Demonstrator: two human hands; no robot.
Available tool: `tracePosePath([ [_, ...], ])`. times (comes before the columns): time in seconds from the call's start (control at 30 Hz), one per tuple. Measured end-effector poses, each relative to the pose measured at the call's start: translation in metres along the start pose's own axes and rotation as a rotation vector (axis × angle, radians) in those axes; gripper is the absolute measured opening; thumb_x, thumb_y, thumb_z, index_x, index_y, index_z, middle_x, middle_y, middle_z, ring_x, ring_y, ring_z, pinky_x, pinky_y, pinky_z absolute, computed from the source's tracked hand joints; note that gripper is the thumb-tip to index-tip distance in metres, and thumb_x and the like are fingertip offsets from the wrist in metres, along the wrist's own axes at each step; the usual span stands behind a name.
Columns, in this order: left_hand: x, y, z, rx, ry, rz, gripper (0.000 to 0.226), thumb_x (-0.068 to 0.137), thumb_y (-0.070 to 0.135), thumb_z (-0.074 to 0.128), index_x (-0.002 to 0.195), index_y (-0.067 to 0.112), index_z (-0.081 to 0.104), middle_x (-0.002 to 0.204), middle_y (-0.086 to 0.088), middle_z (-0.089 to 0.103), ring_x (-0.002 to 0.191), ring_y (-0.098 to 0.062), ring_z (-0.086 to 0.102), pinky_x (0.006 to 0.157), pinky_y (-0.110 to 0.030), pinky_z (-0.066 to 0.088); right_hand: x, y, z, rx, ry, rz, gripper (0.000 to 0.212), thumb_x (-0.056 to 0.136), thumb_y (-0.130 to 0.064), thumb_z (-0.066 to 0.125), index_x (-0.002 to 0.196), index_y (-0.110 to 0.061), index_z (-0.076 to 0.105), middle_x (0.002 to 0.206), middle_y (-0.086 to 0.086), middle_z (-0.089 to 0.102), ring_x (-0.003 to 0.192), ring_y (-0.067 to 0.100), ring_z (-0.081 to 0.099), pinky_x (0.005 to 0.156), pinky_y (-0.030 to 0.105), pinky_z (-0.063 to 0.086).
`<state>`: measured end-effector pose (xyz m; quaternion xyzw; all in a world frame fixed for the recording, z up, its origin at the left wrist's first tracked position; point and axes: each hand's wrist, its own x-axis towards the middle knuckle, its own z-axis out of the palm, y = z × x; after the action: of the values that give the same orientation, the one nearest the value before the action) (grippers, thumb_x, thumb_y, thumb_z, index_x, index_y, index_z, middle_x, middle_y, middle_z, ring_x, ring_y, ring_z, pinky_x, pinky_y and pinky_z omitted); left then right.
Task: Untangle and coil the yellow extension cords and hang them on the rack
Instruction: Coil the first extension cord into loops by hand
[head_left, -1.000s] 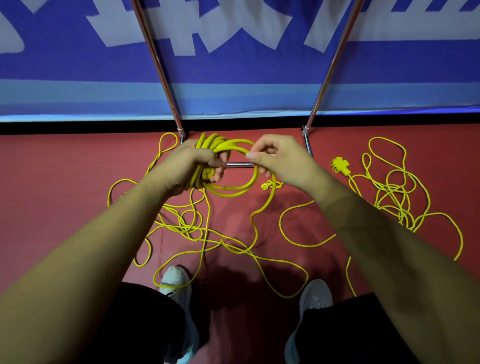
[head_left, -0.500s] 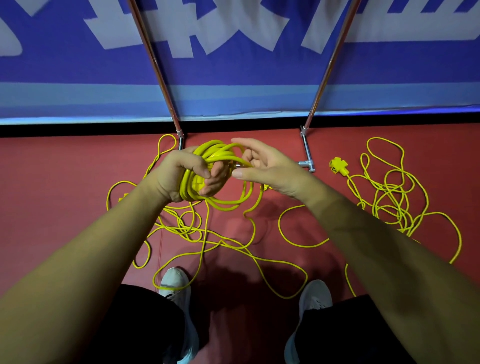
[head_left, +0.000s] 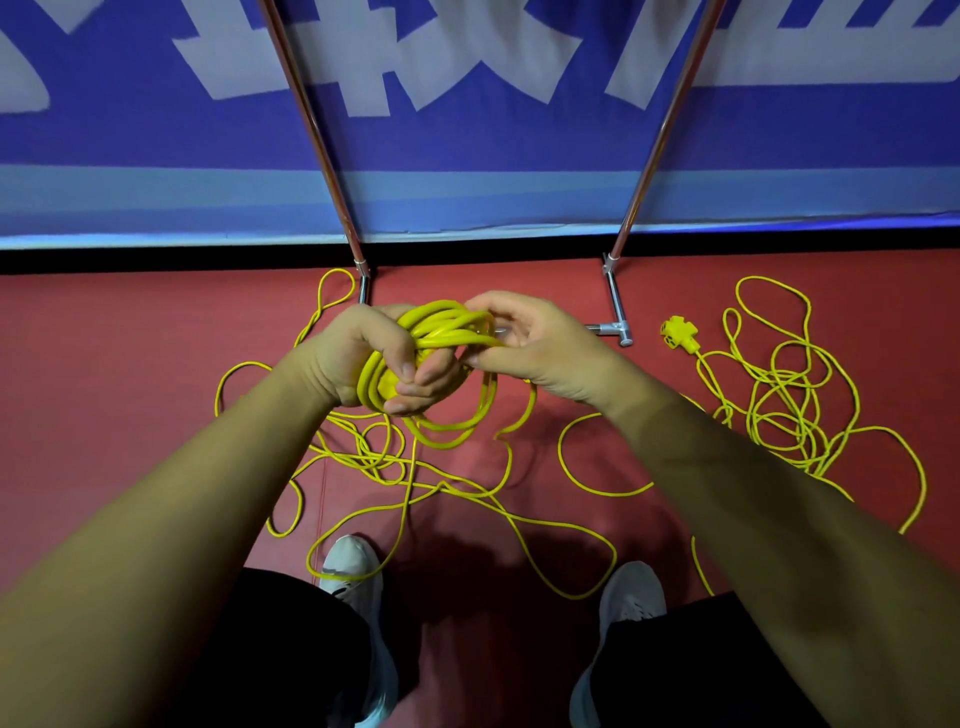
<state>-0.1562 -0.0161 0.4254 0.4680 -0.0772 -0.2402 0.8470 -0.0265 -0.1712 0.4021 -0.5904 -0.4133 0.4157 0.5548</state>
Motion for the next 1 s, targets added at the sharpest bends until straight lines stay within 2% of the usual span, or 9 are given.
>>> tracePosePath([
  [0.17,-0.005,0.01,0.003,0.306,0.273,0.03,0.016,0.057,0.008,0.059,0.072,0.005,0.065,0.056,-0.011,0.054,0.049,-0.026,0.055,0.055,-0.03,0.042,-0.003,-0.002,-0.002,0.07,-0.045,0.034,0.031,0.081,0.003,0.063,0.106,-0.012,0.052,0.086,0.005,0.064,0.076,0.011,0.054,0.071,0.019,0.045],
  [0.27,-0.008,0.01,0.001,0.395,0.454,0.063,0.019,0.065,-0.001,0.061,0.077,0.011,0.07,0.069,-0.008,0.065,0.064,-0.022,0.064,0.062,-0.027,0.051,-0.001,-0.01,-0.008,-0.007,0.017,0.035,0.029,0.077,0.001,0.063,0.101,-0.014,0.053,0.086,0.012,0.065,0.08,0.019,0.056,0.068,0.023,0.046],
  [0.37,-0.007,0.005,-0.005,0.54,0.563,0.023,0.03,0.074,0.002,0.066,0.103,0.004,0.059,0.089,-0.007,0.072,0.082,-0.023,0.069,0.071,-0.031,0.053,-0.001,-0.016,-0.017,-0.228,0.065,0.048,0.023,0.074,0.0,0.062,0.092,-0.013,0.056,0.075,0.025,0.06,0.069,0.017,0.049,0.061,0.032,0.04],
  [0.43,-0.004,0.001,-0.005,0.617,0.587,-0.045,0.043,0.074,0.003,0.068,0.112,0.001,0.048,0.096,-0.01,0.074,0.086,-0.023,0.071,0.072,-0.032,0.055,-0.003,-0.02,-0.022,-0.39,0.068,0.054,0.019,0.073,0.001,0.062,0.087,-0.01,0.056,0.061,0.013,0.055,0.057,0.011,0.044,0.053,0.026,0.038],
  [0.5,0.0,-0.002,-0.001,0.732,0.603,-0.111,0.047,0.072,0.007,0.069,0.115,0.005,0.049,0.099,-0.009,0.073,0.088,-0.024,0.072,0.075,-0.038,0.058,-0.006,-0.022,-0.023,-0.519,0.04,0.049,0.016,0.072,0.001,0.062,0.082,-0.009,0.054,0.054,-0.003,0.046,0.05,0.008,0.037,0.047,0.024,0.035],
  [0.63,0.009,-0.004,0.006,1.041,0.699,-0.189,0.035,0.068,0.031,0.076,0.099,0.021,0.061,0.084,-0.006,0.074,0.078,-0.027,0.072,0.074,-0.049,0.058,-0.005,-0.021,-0.017,-0.67,0.005,0.018,0.015,0.068,-0.008,0.064,0.078,-0.015,0.055,0.053,-0.007,0.046,0.048,0.008,0.039,0.049,0.029,0.037],
  [0.73,0.012,-0.003,0.008,0.809,0.761,-0.126,0.029,0.076,0.025,0.076,0.094,0.007,0.062,0.075,-0.01,0.074,0.069,-0.033,0.069,0.071,-0.052,0.058,-0.005,-0.017,-0.015,-0.609,0.053,0.006,0.015,0.073,-0.008,0.066,0.082,-0.017,0.058,0.054,-0.009,0.051,0.051,0.006,0.042,0.051,0.028,0.039],
  [0.87,0.013,-0.005,0.006,0.505,0.859,0.023,0.014,0.082,0.019,0.072,0.086,0.013,0.06,0.063,-0.008,0.066,0.053,-0.023,0.054,0.05,-0.029,0.042,-0.002,-0.018,-0.017,-0.527,0.121,-0.011,0.028,0.078,-0.011,0.072,0.104,-0.019,0.066,0.082,-0.011,0.07,0.072,-0.002,0.06,0.066,0.016,0.045],
  [1.0,0.017,-0.004,0.006,0.365,0.913,0.133,0.011,0.09,0.004,0.06,0.083,0.012,0.057,0.056,-0.008,0.055,0.047,-0.016,0.049,0.042,-0.022,0.035,-0.003,-0.019,-0.028,-0.469,0.127,0.075,0.036,0.078,-0.013,0.079,0.111,-0.018,0.067,0.099,0.001,0.073,0.08,-0.009,0.061,0.071,0.012,0.044],
])
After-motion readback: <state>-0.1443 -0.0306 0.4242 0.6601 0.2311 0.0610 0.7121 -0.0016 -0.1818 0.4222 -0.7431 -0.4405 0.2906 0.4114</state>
